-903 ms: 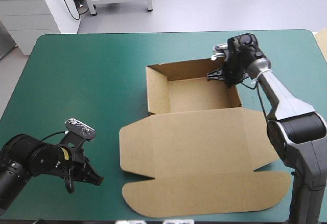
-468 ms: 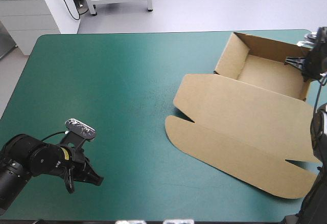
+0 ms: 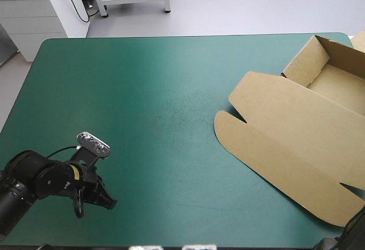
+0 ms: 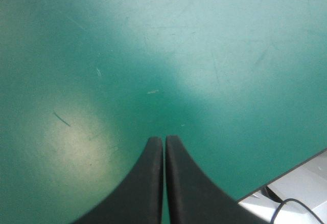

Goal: Fold the box

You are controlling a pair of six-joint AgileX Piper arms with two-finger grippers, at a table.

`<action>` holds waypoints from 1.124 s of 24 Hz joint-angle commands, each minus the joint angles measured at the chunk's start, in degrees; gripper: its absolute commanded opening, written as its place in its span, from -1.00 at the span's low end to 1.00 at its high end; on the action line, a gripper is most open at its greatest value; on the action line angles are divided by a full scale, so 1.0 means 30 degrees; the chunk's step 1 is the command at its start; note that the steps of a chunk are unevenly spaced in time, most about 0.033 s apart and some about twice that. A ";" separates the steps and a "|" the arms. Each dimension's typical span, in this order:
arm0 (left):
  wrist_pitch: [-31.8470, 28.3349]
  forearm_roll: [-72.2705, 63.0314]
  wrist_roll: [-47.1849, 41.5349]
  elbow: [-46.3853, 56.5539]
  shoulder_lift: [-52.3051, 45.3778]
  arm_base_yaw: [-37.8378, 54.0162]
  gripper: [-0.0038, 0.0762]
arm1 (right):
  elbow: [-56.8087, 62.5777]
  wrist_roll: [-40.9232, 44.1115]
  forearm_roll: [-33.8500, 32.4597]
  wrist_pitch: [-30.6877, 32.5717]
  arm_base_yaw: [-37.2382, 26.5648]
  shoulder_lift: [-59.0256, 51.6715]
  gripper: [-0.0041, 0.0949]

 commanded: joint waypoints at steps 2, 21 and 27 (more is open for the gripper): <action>-0.0452 0.0492 -0.0012 -0.0418 -0.0200 -0.0642 -0.92 | -0.0630 -0.0530 -0.0044 -0.0125 -0.0237 -0.1456 -0.35; -0.0638 0.0167 0.0053 -0.0418 -0.0200 -0.0659 -0.92 | -0.2483 -0.0410 0.3063 0.0102 0.0063 -0.4707 0.95; -0.1604 0.0139 -0.0146 -0.0418 -0.0200 -0.0659 -0.92 | -0.2483 -0.1694 0.5464 0.0102 0.3649 -0.5708 0.51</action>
